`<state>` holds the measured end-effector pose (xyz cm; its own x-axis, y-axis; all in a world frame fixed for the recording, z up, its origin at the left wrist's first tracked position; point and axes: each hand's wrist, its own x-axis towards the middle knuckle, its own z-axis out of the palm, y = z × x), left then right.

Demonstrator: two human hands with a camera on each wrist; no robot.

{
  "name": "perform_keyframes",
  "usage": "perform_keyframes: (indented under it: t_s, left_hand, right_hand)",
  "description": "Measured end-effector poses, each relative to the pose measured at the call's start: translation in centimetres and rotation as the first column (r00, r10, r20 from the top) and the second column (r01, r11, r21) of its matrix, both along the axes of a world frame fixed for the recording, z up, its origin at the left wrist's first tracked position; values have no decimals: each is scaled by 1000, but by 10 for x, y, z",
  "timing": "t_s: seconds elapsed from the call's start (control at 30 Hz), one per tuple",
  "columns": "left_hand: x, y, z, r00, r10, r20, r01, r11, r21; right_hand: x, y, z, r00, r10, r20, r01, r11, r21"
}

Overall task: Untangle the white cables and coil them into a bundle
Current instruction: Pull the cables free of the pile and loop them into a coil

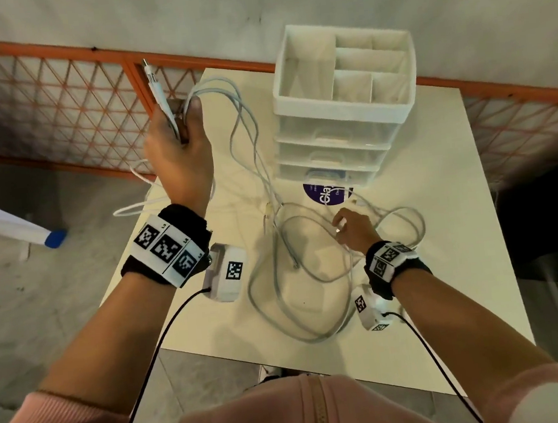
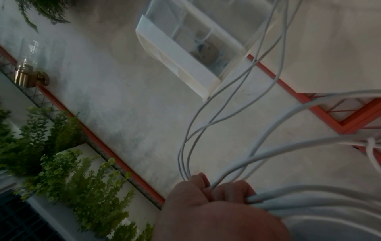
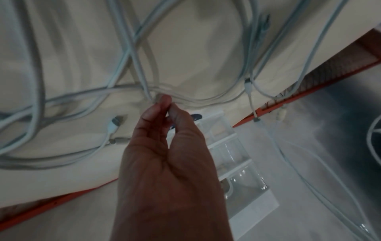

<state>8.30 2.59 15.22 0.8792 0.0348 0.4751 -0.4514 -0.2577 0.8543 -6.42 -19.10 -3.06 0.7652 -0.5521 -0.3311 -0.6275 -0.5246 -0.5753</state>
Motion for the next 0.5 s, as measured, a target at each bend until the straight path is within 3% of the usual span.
perform_keyframes:
  t_s: [0.1,0.23,0.37,0.5]
  left_hand:
    - [4,-7,12,1000,-3,13,4,1000,-31]
    - [8,-10,18,999,-10,46,13,997,-70]
    - [7,-10,14,998,12,67,-7,997,-76]
    - [-1,-4,-11,1000,10,2,-10,1000,-19]
  right_hand:
    - [-2,-5,0,998,43,-35,-45,997,-58]
    - [-3,1,-4,975,214,-54,-219,966,-134]
    - [-3,7,-6,993,110,-35,-115,972,-205]
    - [1,15,-2,989,97,-114,-127,943,-308]
